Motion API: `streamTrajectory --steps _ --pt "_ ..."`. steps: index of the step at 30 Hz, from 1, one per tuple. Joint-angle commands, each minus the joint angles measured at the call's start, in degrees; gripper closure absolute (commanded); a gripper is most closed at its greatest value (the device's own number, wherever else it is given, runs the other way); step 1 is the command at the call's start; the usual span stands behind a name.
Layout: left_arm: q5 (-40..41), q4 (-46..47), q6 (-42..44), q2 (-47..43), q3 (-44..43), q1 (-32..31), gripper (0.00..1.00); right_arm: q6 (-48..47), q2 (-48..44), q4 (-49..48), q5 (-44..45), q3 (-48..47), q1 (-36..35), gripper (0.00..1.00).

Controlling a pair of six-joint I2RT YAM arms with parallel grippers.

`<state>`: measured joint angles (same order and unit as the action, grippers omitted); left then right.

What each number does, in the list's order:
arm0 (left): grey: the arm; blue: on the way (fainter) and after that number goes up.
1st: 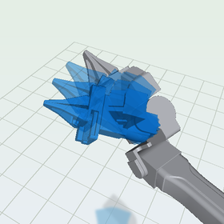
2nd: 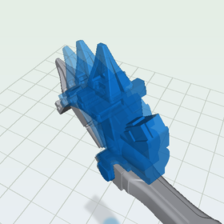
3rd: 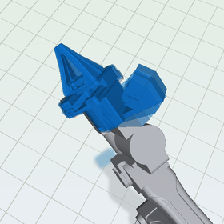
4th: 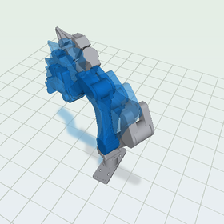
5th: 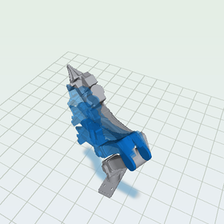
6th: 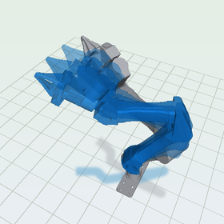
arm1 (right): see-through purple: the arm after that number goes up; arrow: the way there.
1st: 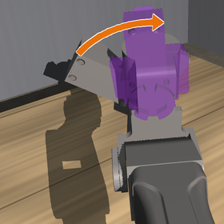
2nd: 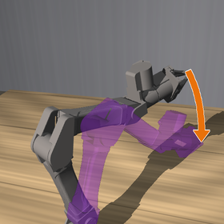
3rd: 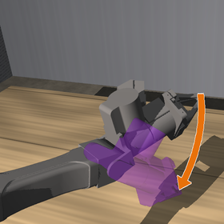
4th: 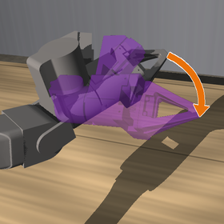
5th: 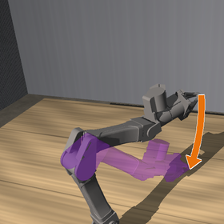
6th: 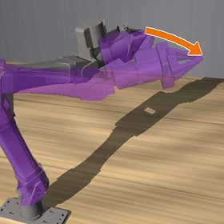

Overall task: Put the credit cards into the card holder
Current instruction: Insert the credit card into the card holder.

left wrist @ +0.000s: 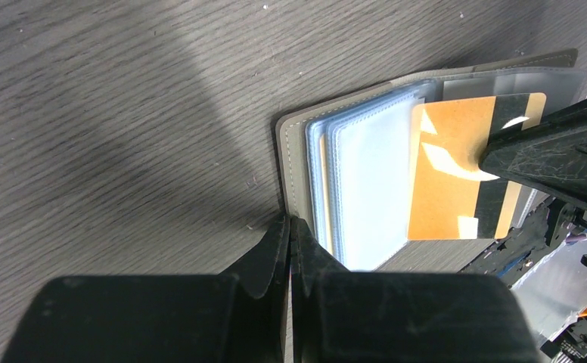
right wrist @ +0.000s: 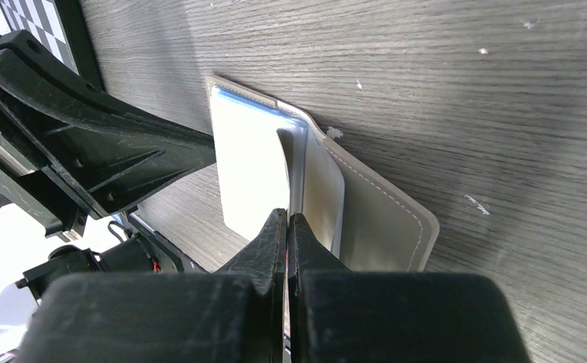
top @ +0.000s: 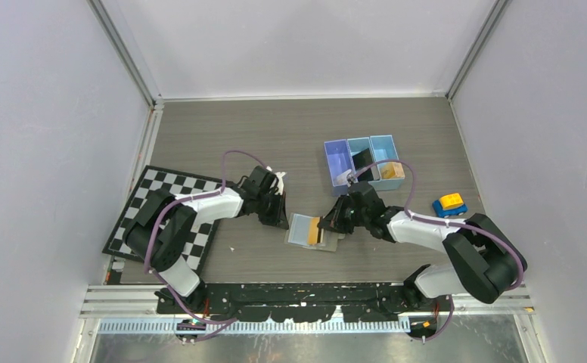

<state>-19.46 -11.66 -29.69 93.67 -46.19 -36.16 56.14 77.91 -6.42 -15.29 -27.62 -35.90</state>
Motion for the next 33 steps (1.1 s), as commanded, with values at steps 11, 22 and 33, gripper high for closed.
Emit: streamTrajectory --steps 11,22,33 --pt "6.48 -5.66 2.78 2.83 1.28 -0.23 0.99 -1.07 2.18 -3.38 3.03 2.98 -0.27 0.99" --pt "5.69 -5.55 2.58 2.69 1.45 -0.24 1.00 -0.02 4.92 -6.83 4.79 3.92 -1.03 0.99" --pt "4.32 -4.46 1.34 1.78 2.58 -0.22 1.00 3.10 10.47 -10.64 5.97 3.48 -2.97 1.00"
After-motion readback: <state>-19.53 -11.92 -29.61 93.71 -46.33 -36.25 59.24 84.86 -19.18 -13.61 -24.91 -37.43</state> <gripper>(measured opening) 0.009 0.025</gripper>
